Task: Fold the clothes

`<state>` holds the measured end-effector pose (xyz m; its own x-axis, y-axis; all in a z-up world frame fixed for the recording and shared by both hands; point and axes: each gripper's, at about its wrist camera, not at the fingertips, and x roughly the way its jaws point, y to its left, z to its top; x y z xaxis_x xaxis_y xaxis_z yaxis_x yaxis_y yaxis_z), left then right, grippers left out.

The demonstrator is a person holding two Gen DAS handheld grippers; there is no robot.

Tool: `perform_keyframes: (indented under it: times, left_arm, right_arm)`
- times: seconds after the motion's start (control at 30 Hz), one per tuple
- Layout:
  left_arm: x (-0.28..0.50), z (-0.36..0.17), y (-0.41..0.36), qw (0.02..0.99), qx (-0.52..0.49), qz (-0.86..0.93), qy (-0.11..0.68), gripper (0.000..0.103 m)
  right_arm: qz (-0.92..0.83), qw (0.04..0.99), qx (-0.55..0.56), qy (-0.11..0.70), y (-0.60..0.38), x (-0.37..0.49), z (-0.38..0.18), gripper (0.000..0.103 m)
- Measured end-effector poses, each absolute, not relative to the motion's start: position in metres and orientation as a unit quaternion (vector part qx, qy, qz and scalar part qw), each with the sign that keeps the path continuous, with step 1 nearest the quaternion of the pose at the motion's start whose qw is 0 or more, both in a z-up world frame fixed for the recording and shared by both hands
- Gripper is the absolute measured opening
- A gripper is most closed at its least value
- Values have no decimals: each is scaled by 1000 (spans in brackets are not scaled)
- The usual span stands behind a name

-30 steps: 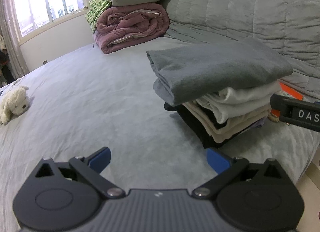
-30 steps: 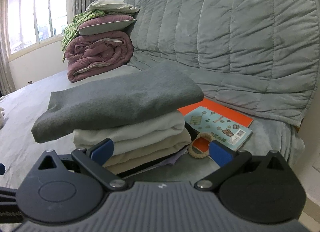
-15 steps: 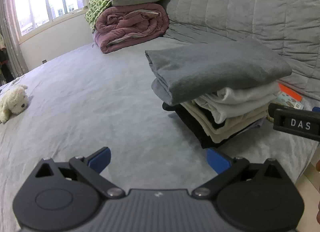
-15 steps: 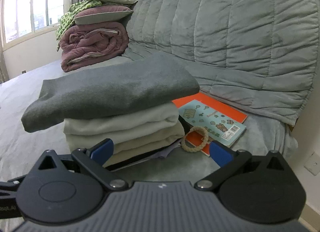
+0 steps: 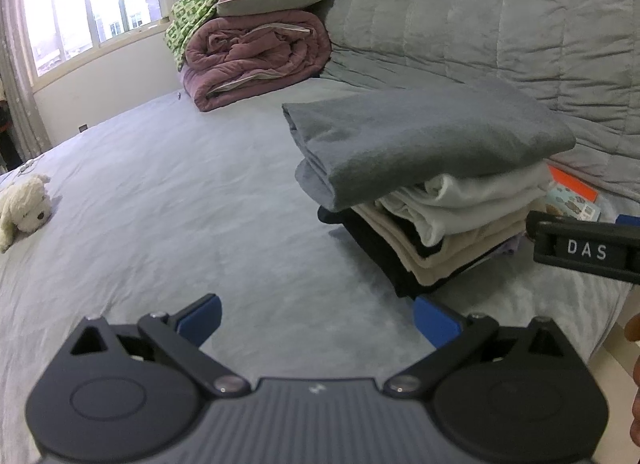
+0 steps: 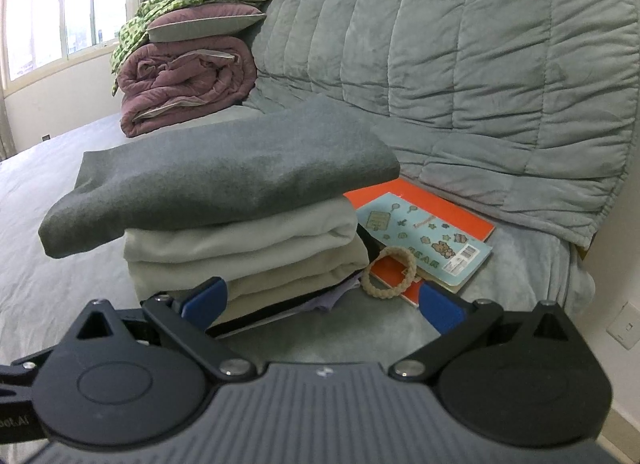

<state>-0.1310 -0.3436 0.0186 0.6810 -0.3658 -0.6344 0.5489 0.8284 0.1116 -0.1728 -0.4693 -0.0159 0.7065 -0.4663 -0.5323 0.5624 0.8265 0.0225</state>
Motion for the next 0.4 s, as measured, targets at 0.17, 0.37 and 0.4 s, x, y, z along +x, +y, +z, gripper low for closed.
perform_keyframes:
  times: [0.17, 0.37, 0.4]
  left_arm:
    - [-134, 19, -346, 904, 151, -255, 308, 102]
    - [-136, 19, -348, 903, 155, -259, 306, 102]
    - [-136, 19, -348, 903, 157, -259, 305, 102]
  right_arm:
    - [-283, 918, 90, 264, -470, -173, -17, 103]
    - [-284, 917, 88, 267, -470, -172, -18, 103]
    - [-284, 917, 88, 267, -470, -172, -18, 103]
